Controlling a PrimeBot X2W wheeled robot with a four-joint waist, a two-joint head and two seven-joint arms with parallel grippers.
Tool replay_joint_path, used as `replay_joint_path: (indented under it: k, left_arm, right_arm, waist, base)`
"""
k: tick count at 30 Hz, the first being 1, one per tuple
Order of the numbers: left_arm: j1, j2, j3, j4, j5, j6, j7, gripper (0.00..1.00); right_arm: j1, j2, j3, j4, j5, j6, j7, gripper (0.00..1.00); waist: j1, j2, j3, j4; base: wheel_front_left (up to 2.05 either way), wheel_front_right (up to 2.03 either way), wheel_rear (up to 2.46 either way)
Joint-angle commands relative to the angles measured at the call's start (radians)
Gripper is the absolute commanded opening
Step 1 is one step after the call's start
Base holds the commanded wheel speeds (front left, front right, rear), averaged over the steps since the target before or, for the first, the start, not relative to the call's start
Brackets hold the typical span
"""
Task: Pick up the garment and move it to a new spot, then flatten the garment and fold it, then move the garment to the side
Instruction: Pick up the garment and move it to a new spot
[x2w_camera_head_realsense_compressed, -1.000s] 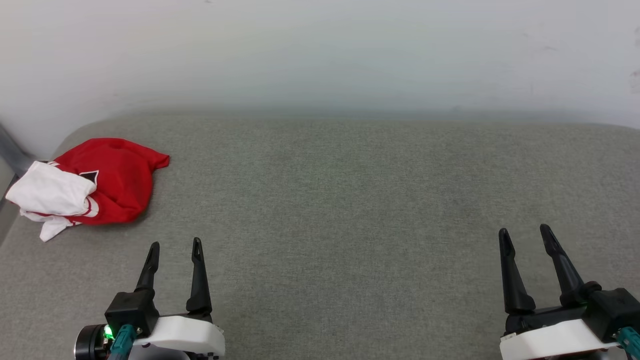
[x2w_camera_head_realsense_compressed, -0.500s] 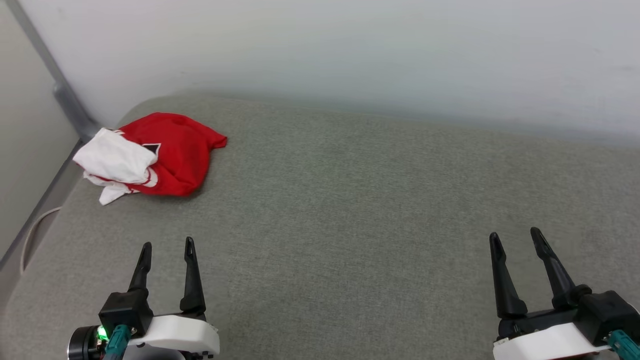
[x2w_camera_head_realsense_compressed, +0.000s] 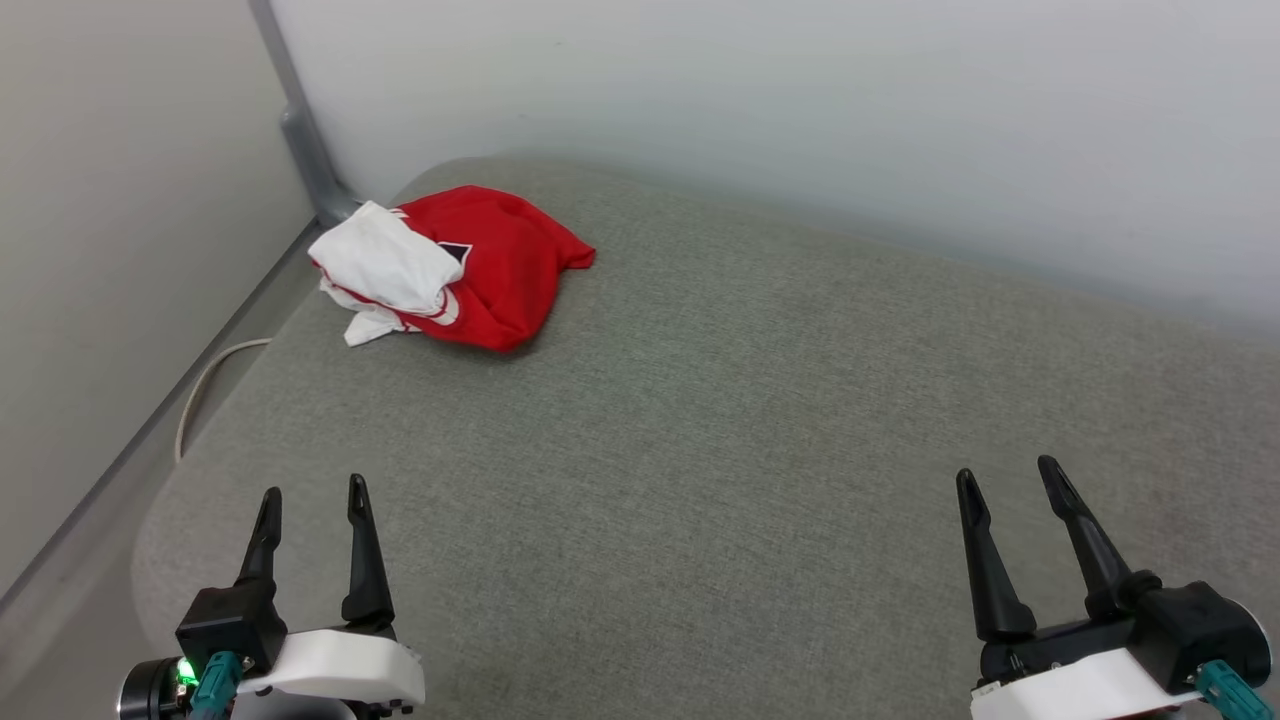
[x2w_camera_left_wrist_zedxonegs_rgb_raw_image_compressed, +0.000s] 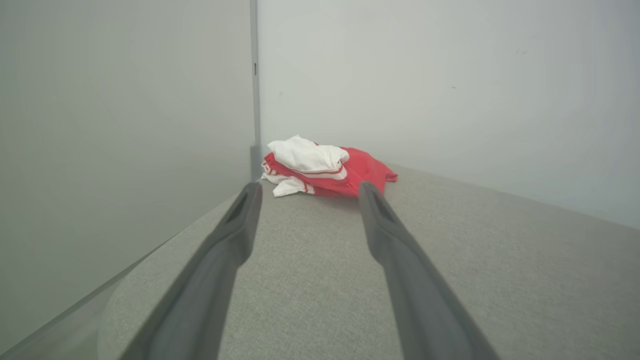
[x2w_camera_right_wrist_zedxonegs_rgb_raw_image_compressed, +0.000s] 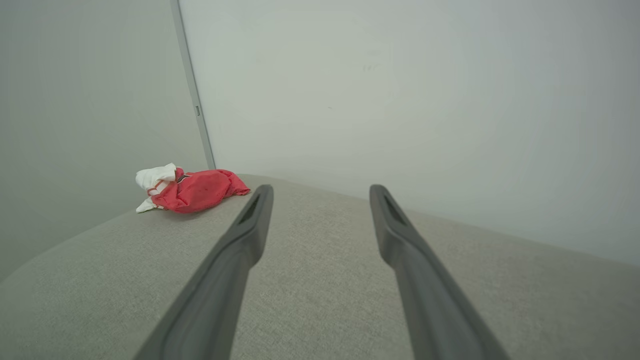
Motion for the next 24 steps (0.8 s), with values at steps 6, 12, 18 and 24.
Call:
replay_joint_path:
  k: [6, 12, 18, 24]
  left_arm:
    - [0.008, -0.001, 0.007, 0.002, -0.005, 0.001, -0.002, 1.00]
    - [0.011, -0.001, 0.018, 0.005, -0.011, -0.006, -0.002, 1.00]
    - [0.016, -0.001, 0.019, 0.007, -0.013, 0.002, -0.002, 1.00]
    - [-0.016, -0.001, 0.025, 0.014, -0.016, -0.011, -0.002, 1.00]
  right_arm:
    - [0.001, 0.001, 0.006, 0.000, -0.008, -0.001, -0.003, 1.00]
    - [-0.001, 0.001, 0.014, 0.002, -0.007, -0.001, -0.003, 1.00]
    - [-0.002, 0.001, 0.020, 0.003, -0.010, -0.001, -0.003, 1.00]
    - [-0.013, 0.001, 0.020, -0.003, -0.016, -0.001, -0.003, 1.00]
  waist:
    - [0.0000, -0.0001, -0.001, 0.080]
    - [0.0000, -0.0001, -0.003, 0.110]
    - [0.0000, -0.0001, -0.004, 0.110]
    - [0.0000, -0.0001, 0.012, 0.086]
  base:
    - [0.00, 0.00, 0.00]
    - [0.00, 0.00, 0.00]
    - [0.00, 0.00, 0.00]
    - [0.00, 0.00, 0.00]
